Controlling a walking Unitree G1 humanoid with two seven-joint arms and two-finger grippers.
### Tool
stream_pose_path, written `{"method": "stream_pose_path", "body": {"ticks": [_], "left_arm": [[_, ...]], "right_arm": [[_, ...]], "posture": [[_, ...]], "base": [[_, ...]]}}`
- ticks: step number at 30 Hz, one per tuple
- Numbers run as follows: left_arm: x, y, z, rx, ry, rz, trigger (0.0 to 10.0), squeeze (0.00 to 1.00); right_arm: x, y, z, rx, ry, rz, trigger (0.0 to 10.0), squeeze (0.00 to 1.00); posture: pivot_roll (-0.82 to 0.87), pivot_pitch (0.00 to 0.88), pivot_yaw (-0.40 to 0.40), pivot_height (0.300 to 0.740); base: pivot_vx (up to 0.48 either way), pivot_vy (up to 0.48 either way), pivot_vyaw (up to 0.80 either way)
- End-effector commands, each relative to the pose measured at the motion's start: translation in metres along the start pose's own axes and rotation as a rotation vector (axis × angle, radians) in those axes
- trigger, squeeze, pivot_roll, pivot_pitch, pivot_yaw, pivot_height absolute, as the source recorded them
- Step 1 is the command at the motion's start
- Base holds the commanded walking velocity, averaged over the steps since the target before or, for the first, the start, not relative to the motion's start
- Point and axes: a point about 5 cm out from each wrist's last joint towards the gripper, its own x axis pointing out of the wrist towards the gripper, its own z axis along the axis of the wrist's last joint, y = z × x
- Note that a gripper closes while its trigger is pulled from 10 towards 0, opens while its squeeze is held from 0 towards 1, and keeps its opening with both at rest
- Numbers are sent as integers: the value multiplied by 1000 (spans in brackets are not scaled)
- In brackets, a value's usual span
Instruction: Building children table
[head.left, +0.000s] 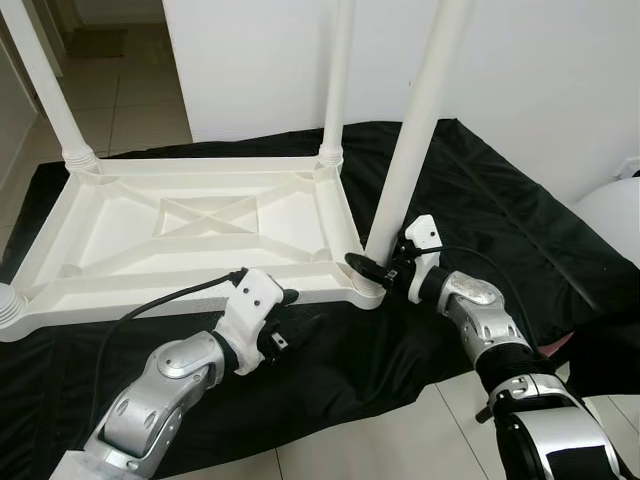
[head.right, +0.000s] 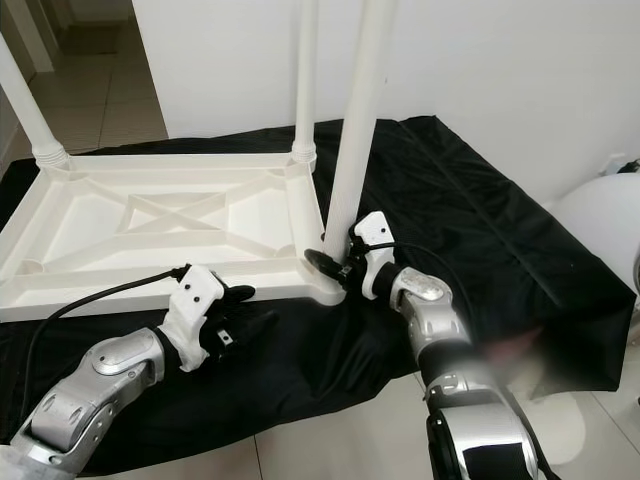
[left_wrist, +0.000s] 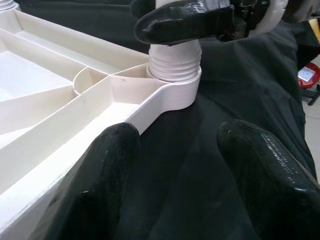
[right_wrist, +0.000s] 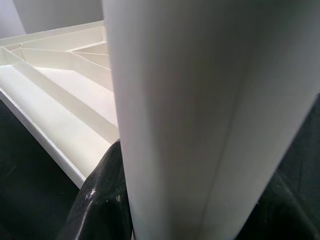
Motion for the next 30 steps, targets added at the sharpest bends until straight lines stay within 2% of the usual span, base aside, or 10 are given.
{"method": "stream_pose_path", "body": {"ticks": [1, 2, 7, 12, 22, 24, 25, 27, 28, 30], "left_arm": [[1, -8, 0, 23, 5, -183, 10000, 0], [1, -7, 1, 24, 3, -183, 10000, 0], [4, -6, -1, 38, 15, -173, 10000, 0], [5, -5, -2, 56, 22, -159, 10000, 0], [6, -4, -4, 53, 22, -148, 10000, 0], [7, -3, -4, 58, 21, -143, 10000, 0], [7, -3, -4, 58, 21, -143, 10000, 0], [7, -3, -4, 60, 20, -141, 10000, 0], [7, -3, -4, 60, 20, -141, 10000, 0], [8, -2, -5, 61, 19, -137, 10000, 0]], "right_arm": [[-5, -5, -3, 6, 14, -12, 4353, 0], [-5, -6, -3, 16, 6, -16, 10000, 0], [-8, -7, -5, 35, 9, -42, 10000, 0], [-10, -8, -4, 69, -18, -142, 10000, 0], [-7, 15, -10, 46, -19, -256, 10000, 0], [-5, 26, -10, 50, -28, -319, 10000, 0], [-5, 26, -10, 50, -28, -319, 10000, 0], [-5, 31, -11, 76, -18, -434, 10000, 0], [-5, 31, -11, 76, -18, -434, 10000, 0], [-4, 42, -12, 107, 4, -580, 10000, 0]], "posture": [[4, 17, -6, 740], [-1, 19, -8, 740], [-10, 16, -17, 740], [-11, 16, -21, 740], [-16, 8, -26, 740], [-18, 6, -27, 740], [-18, 6, -27, 740], [-18, 4, -35, 740], [-18, 4, -35, 740], [-20, 1, -37, 740]], "base": [[0, 0, 0], [0, 0, 0], [0, 0, 0], [0, 0, 0], [0, 0, 0], [0, 0, 0], [0, 0, 0], [0, 0, 0], [0, 0, 0], [0, 0, 0]]}}
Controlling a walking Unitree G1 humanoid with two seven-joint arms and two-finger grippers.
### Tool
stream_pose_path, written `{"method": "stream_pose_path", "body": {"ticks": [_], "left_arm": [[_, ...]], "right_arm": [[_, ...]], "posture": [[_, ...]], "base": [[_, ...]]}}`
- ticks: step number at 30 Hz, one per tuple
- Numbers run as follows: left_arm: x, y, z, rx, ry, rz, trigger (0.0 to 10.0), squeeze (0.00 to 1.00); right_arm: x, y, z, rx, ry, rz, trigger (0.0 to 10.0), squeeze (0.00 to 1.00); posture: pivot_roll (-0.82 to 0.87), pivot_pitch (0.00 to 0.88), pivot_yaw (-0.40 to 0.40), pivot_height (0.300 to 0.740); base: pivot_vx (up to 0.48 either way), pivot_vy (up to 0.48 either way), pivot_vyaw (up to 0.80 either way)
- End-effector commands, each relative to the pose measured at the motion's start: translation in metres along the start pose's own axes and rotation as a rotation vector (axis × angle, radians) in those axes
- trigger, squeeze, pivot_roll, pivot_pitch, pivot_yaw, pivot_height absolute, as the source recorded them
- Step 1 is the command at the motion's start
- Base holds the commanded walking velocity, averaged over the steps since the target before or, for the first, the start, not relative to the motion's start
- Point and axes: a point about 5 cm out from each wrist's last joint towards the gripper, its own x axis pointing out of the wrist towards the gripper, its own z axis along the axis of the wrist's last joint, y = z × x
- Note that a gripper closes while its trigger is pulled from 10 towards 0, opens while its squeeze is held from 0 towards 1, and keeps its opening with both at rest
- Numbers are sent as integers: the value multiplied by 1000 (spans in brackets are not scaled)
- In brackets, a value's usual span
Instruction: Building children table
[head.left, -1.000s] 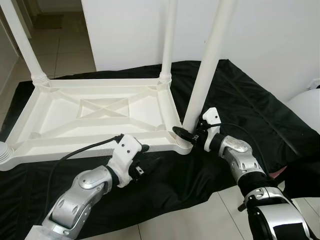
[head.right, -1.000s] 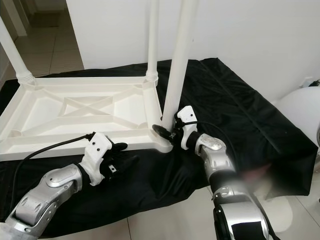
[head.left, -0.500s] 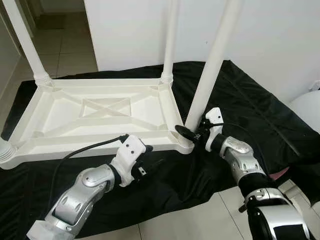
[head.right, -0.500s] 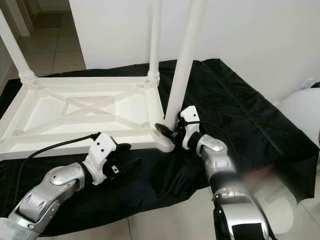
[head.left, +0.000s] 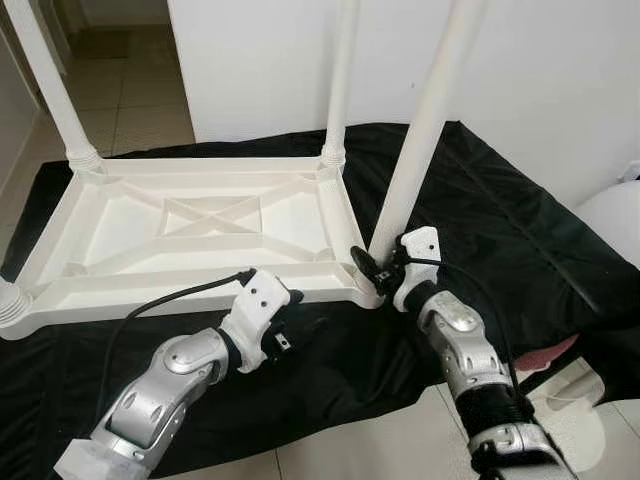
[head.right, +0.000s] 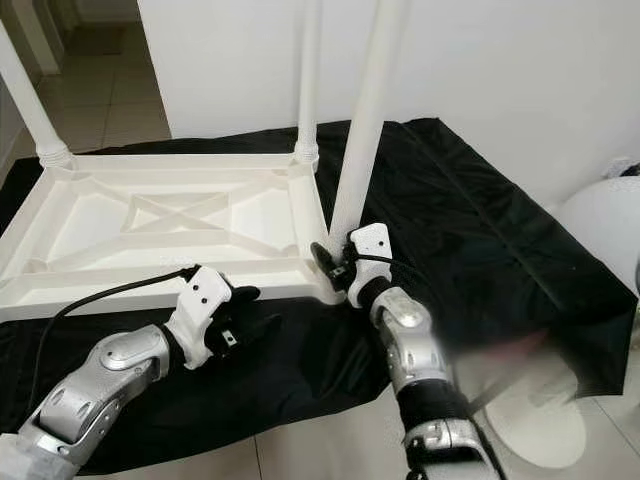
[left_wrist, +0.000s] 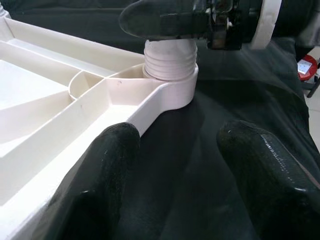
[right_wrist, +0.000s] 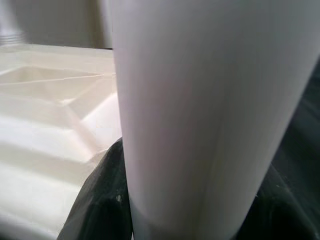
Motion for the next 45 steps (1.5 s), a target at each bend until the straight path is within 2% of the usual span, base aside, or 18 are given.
{"method": "stream_pose_path", "body": {"ticks": [1, 3, 5, 10, 18, 19, 21, 22, 28, 35, 36, 38, 39, 41, 43, 45], "left_arm": [[1, -5, -2, 14, 13, -116, 10000, 0], [2, -4, -3, 19, 14, -105, 10000, 0], [2, -4, -3, 20, 14, -99, 10000, 0], [2, -6, -3, 13, 9, -106, 10000, 0], [4, -6, -2, 17, 6, -118, 10000, 0], [3, -4, -2, 18, 5, -113, 10000, 0], [3, -2, -2, 19, 4, -109, 10000, 0], [2, -1, -2, 19, 6, -106, 10000, 0], [2, -1, -2, 20, 6, -107, 10000, 0], [2, -1, -1, 18, 4, -106, 10000, 0], [1, -1, 0, 14, 3, -101, 10000, 0], [0, 0, 0, 11, 3, -98, 10000, 0], [0, 0, -1, 12, 4, -96, 10000, 0], [0, 0, -1, 14, 5, -96, 10000, 0], [-1, -2, 1, 12, 1, -97, 10000, 0], [-1, -2, 1, 11, 0, -98, 10000, 0]], "right_arm": [[-5, -1, -10, -2, 66, -76, 10000, 0], [-7, 7, -10, 47, 67, -221, 10000, 0], [-7, 14, -8, 95, 63, -295, 10000, 0], [-7, 24, -2, 123, 60, -282, 10000, 0], [-13, 20, 0, 91, 83, -293, 10000, 0], [-13, 20, 2, 72, 77, -286, 10000, 227], [-14, 19, 3, 59, 72, -280, 10000, 227], [-15, 16, 4, 57, 69, -266, 10000, 1000], [-17, 13, 6, 40, 66, -224, 10000, 1000], [-15, 6, 13, -2, 34, -82, 10000, 1000], [-14, 6, 17, 5, 22, -10, 10000, 86], [-14, 6, 19, 7, 16, 32, 10000, 86], [-13, 6, 21, 4, 4, 78, 10000, 0], [-14, 6, 23, 1, -4, 108, 10000, 0], [-13, 3, 29, -12, -32, 223, 10000, 0], [-12, 1, 31, -14, -36, 249, 10000, 0]], "posture": [[-20, 1, -37, 740], [-17, 0, -40, 740], [-15, 0, -41, 740], [-22, 0, -37, 740], [-44, 14, -42, 740], [-48, 16, -42, 740], [-52, 19, -41, 740], [-55, 27, -39, 740], [-57, 34, -35, 740], [-52, 42, -37, 740], [-44, 46, -30, 740], [-44, 46, -30, 740], [-34, 45, -32, 740], [-34, 45, -32, 740], [-20, 43, -38, 740], [-15, 38, -39, 740]], "base": [[0, 0, 0], [0, 0, 0], [0, 0, 0], [0, 0, 0], [0, 0, 0], [0, 0, 0], [0, 0, 0], [0, 0, 0], [0, 0, 0], [0, 0, 0], [0, 0, 0], [0, 0, 0], [0, 0, 0], [0, 0, 0], [0, 0, 0], [0, 0, 0]]}}
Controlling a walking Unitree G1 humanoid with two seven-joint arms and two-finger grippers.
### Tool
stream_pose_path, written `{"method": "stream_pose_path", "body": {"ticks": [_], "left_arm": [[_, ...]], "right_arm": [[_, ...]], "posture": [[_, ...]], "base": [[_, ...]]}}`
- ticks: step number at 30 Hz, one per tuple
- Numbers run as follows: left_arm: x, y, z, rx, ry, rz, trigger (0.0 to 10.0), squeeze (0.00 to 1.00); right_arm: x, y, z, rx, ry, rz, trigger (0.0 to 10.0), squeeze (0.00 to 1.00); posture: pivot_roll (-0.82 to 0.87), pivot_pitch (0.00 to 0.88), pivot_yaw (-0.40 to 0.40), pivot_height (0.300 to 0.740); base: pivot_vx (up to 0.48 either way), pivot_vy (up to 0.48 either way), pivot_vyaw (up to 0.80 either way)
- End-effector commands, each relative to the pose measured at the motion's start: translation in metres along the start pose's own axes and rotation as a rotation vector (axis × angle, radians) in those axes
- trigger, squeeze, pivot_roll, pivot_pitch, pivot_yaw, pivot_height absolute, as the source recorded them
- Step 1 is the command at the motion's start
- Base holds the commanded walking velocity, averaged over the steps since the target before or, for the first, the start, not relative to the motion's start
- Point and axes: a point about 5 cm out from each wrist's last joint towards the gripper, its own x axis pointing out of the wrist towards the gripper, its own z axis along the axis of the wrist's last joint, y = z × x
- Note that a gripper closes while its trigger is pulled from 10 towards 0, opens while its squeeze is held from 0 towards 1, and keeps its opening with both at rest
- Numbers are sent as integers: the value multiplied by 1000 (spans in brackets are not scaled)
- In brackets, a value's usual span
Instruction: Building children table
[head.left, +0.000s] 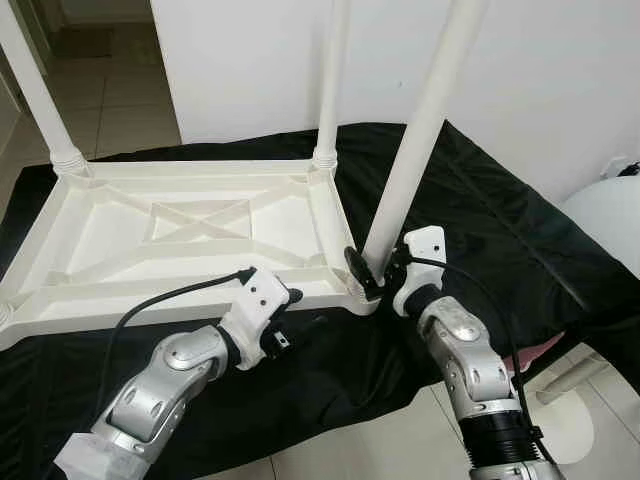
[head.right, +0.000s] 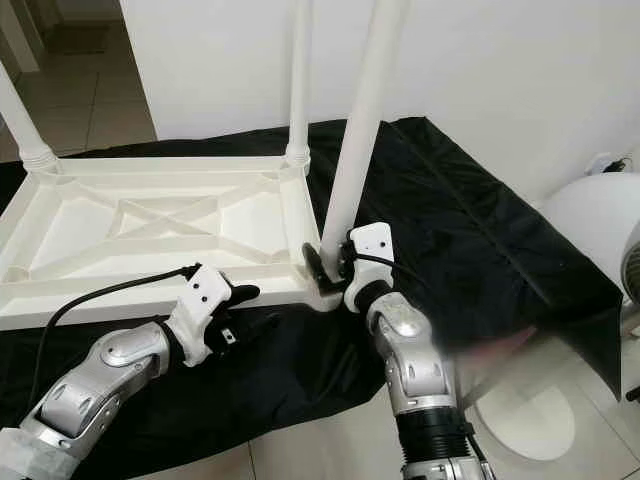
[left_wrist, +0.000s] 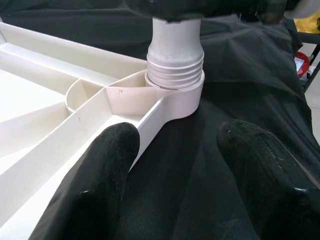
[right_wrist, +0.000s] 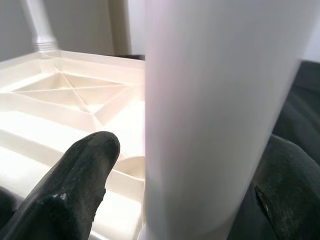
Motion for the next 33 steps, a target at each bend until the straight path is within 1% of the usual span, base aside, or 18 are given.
{"method": "stream_pose_path", "body": {"ticks": [1, 3, 4, 5, 8, 11, 13, 15, 17, 19, 22, 23, 24, 25, 26, 29, 31, 33], "left_arm": [[-2, -6, 2, 3, -4, -95, 10000, 0], [-3, -8, 1, 0, -2, -99, 10000, 0], [-3, -8, 1, 0, -2, -99, 10000, 0], [-3, -10, 0, -4, 0, -103, 10000, 0], [-3, -10, 0, -4, 0, -103, 10000, 0], [-3, -12, 0, -7, -2, -108, 10000, 0], [-3, -12, 0, -8, -3, -108, 10000, 0], [-3, -11, 0, -9, -3, -104, 10000, 0], [-4, -10, 0, -8, -2, -99, 10000, 0], [-5, -10, 0, -6, -2, -93, 10000, 0], [-5, -9, 1, -5, -2, -92, 10000, 0], [-4, -10, 1, -5, -4, -91, 10000, 0], [-4, -10, 1, -5, -4, -91, 10000, 0], [-4, -9, 2, -5, -5, -92, 10000, 0], [-4, -9, 2, -3, -6, -92, 10000, 0], [-3, -9, 2, -2, -6, -92, 10000, 0], [-3, -8, 3, 2, -8, -89, 10000, 0], [-3, -7, 3, 2, -8, -86, 10000, 0]], "right_arm": [[2, -1, 2, 3, -15, 44, 10000, 0], [3, -5, 5, -5, -19, 115, 10000, 0], [3, -5, 5, -5, -19, 115, 10000, 0], [3, -9, 5, -10, -13, 170, 10000, 0], [4, -11, 5, -13, -10, 185, 10000, 0], [4, -18, -3, -35, 26, 251, 10000, 0], [4, -20, -5, -39, 36, 267, 10000, 0], [6, -23, -9, -68, 67, 302, 10000, 0], [7, -24, -11, -57, 79, 333, 10000, 0], [9, -25, -12, -69, 85, 358, 10000, 0], [10, -25, -12, -78, 88, 365, 10000, 0], [12, -27, -13, -86, 95, 370, 6510, 0], [12, -27, -13, -86, 95, 370, 6510, 0], [14, -28, -14, -92, 100, 377, 4784, 0], [17, -30, -15, -101, 113, 380, 2392, 0], [18, -32, -17, -108, 122, 384, 2392, 0], [20, -33, -18, -111, 128, 388, 0, 0], [20, -33, -19, -108, 127, 392, 0, 0]], "posture": [[-15, 38, -39, 740], [-15, 38, -39, 740], [-15, 38, -39, 740], [-8, 36, -40, 740], [-8, 36, -40, 740], [-5, 34, -38, 740], [-5, 34, -38, 740], [2, 32, -38, 740], [8, 29, -40, 740], [11, 29, -40, 740], [11, 29, -40, 740], [12, 27, -39, 740], [12, 27, -39, 740], [14, 24, -39, 740], [15, 22, -38, 740], [15, 22, -38, 740], [22, 22, -46, 740], [22, 22, -46, 740]], "base": [[0, 0, 0], [0, 0, 0], [0, 0, 0], [0, 0, 0], [0, 0, 0], [0, 0, 0], [0, 0, 0], [0, 0, 0], [0, 0, 0], [0, 0, 0], [0, 0, 0], [0, 0, 0], [0, 0, 0], [0, 0, 0], [0, 0, 0], [0, 0, 0], [0, 0, 0], [0, 0, 0]]}}
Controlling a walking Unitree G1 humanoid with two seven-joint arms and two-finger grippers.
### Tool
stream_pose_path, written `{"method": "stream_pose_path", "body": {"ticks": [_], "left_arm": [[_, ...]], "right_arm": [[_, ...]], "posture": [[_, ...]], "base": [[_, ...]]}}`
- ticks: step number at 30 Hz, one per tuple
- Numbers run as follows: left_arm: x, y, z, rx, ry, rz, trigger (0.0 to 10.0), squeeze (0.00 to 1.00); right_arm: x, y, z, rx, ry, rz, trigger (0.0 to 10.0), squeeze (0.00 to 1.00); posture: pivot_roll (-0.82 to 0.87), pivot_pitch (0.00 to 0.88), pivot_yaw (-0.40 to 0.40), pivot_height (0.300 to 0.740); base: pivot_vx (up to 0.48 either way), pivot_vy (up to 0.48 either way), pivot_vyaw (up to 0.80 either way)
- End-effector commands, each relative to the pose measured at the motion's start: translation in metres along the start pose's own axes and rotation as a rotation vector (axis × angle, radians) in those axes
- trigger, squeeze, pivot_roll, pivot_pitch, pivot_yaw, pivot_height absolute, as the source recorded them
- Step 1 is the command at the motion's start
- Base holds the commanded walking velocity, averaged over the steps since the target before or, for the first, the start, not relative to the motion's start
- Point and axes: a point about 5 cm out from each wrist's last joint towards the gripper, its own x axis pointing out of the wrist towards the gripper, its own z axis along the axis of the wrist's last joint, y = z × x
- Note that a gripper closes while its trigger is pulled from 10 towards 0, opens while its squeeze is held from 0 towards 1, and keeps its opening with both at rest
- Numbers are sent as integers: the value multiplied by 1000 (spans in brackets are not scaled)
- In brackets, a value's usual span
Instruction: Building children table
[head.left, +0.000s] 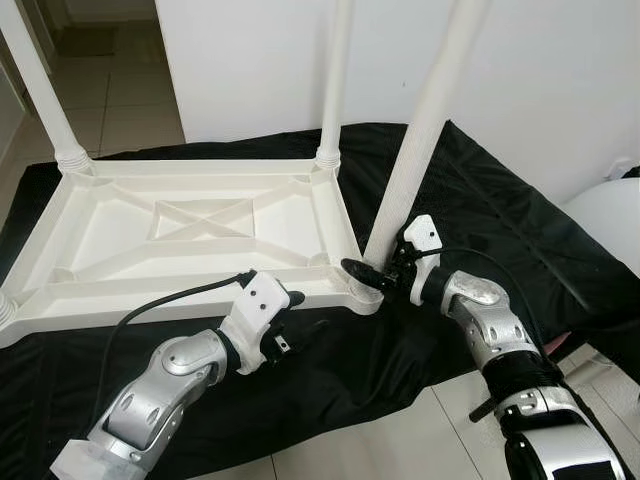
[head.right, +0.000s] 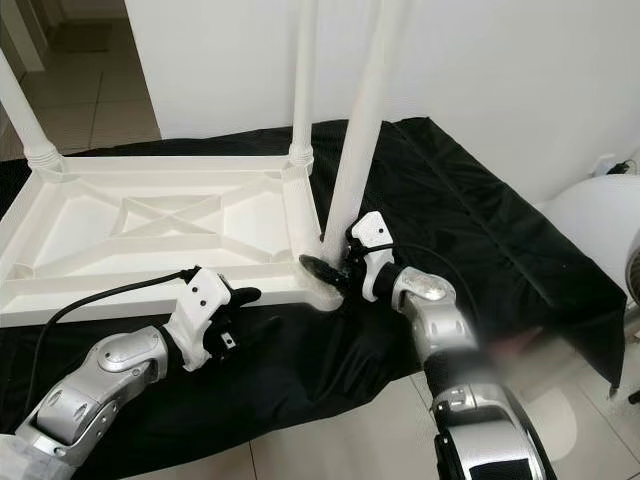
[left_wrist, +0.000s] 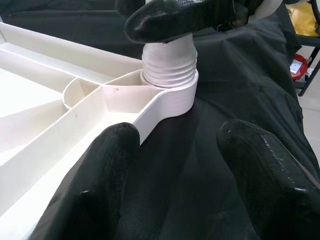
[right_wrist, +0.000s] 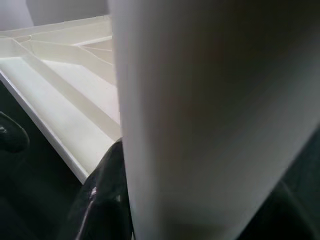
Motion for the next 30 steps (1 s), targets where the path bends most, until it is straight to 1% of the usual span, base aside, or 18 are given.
{"method": "stream_pose_path", "body": {"ticks": [1, 5, 8, 9, 14, 16, 18, 20, 22, 23, 25, 27, 28, 29, 30], "left_arm": [[0, -2, 3, 5, -1, -77, 10000, 0], [0, -2, 3, 6, 0, -78, 10000, 0], [0, -3, 2, 8, 2, -80, 10000, 0], [0, -4, 2, 6, 1, -85, 10000, 0], [1, -5, 2, 2, 0, -91, 10000, 0], [0, -5, 1, 1, 1, -93, 10000, 0], [0, -6, 1, 1, 2, -94, 10000, 0], [0, -6, 1, 1, 3, -94, 10000, 0], [0, -7, 1, -1, 3, -96, 10000, 0], [0, -7, 1, -1, 3, -96, 10000, 0], [0, -7, 0, -2, 5, -96, 10000, 0], [0, -7, 0, -2, 6, -96, 10000, 0], [0, -7, -1, -2, 6, -97, 10000, 0], [0, -7, -1, -2, 6, -97, 10000, 0], [0, -7, -1, -1, 6, -97, 10000, 0]], "right_arm": [[-1, 1, -4, -4, 18, 20, 0, 0], [-2, 3, -6, 16, 12, 27, 0, 0], [-4, 4, -8, 48, -3, 24, 0, 0], [-5, 5, -7, 68, -24, 11, 10000, 0], [-6, 5, -5, 99, -59, -25, 10000, 0], [-4, 6, -3, 123, -79, -90, 10000, 0], [-3, 8, -3, 126, -75, -144, 10000, 0], [-3, 9, -4, 124, -70, -161, 10000, 0], [-3, 16, -5, 145, -73, -239, 10000, 0], [-3, 16, -5, 145, -73, -239, 10000, 0], [-5, 21, -6, 141, -69, -285, 10000, 0], [-5, 22, -6, 146, -67, -304, 10000, 0], [-6, 23, -7, 166, -52, -368, 10000, 0], [-6, 23, -7, 166, -52, -368, 10000, 0], [-8, 22, -8, 181, -36, -458, 10000, 0]], "posture": [[22, 22, -46, 740], [23, 25, -50, 740], [18, 27, -47, 740], [12, 30, -44, 740], [9, 31, -43, 740], [5, 33, -43, 740], [4, 35, -44, 740], [4, 35, -44, 740], [5, 35, -51, 740], [5, 35, -51, 740], [4, 33, -51, 740], [4, 33, -51, 740], [5, 28, -55, 740], [5, 28, -55, 740], [4, 23, -54, 740]], "base": [[0, 0, 0], [0, 0, 0], [0, 0, 0], [0, 0, 0], [0, 0, 0], [0, 0, 0], [0, 0, 0], [0, 0, 0], [0, 0, 0], [0, 0, 0], [0, 0, 0], [0, 0, 0], [0, 0, 0], [0, 0, 0], [0, 0, 0]]}}
